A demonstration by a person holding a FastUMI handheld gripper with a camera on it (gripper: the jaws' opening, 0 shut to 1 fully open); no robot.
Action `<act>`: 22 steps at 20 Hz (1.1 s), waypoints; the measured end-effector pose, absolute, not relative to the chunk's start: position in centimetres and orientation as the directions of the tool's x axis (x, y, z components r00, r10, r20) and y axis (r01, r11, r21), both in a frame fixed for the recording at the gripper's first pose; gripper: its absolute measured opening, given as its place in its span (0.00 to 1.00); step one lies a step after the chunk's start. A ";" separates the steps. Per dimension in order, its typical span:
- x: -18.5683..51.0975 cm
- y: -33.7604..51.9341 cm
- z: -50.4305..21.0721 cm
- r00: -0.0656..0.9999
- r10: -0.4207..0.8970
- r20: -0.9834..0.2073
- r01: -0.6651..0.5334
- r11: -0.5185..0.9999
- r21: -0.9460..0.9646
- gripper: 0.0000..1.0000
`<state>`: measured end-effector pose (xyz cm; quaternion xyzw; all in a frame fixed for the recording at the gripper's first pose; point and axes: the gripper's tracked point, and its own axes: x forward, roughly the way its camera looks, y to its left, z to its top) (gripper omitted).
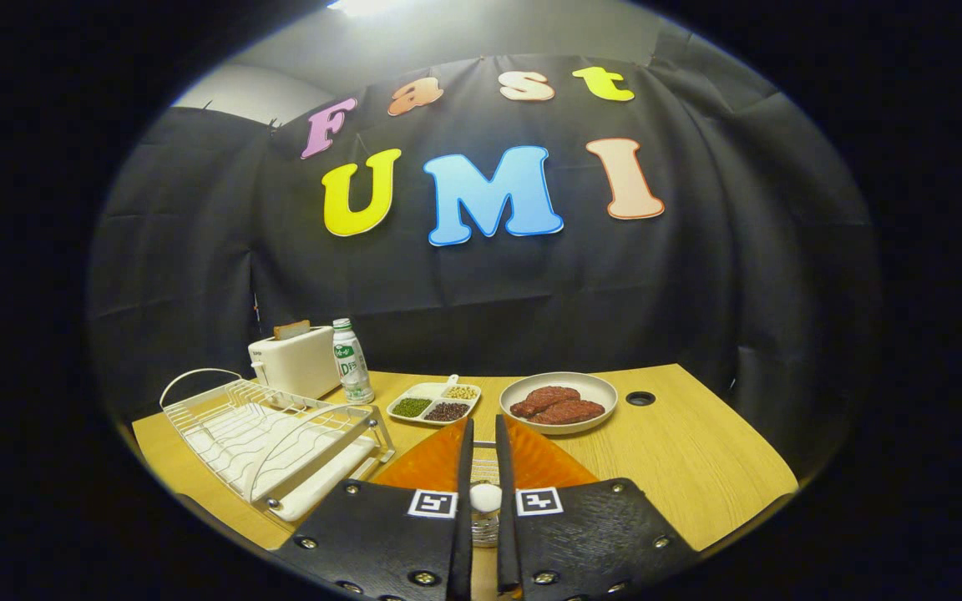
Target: Take the plate from the dish rack, then take the spoon from the basket and place it into the plate.
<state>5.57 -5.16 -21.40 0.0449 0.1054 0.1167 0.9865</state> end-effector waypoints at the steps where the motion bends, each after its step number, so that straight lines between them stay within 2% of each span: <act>1: 5.4 -5.4 -20.3 0.955 0.228 -0.192 -0.209 0.971 0.112 0.11; 13: -0.9 -7.3 -7.7 0.972 0.171 -0.163 -0.156 0.983 0.102 0.11; 22: -6.2 -7.8 -7.5 0.963 0.152 -0.222 -0.146 0.988 0.041 0.11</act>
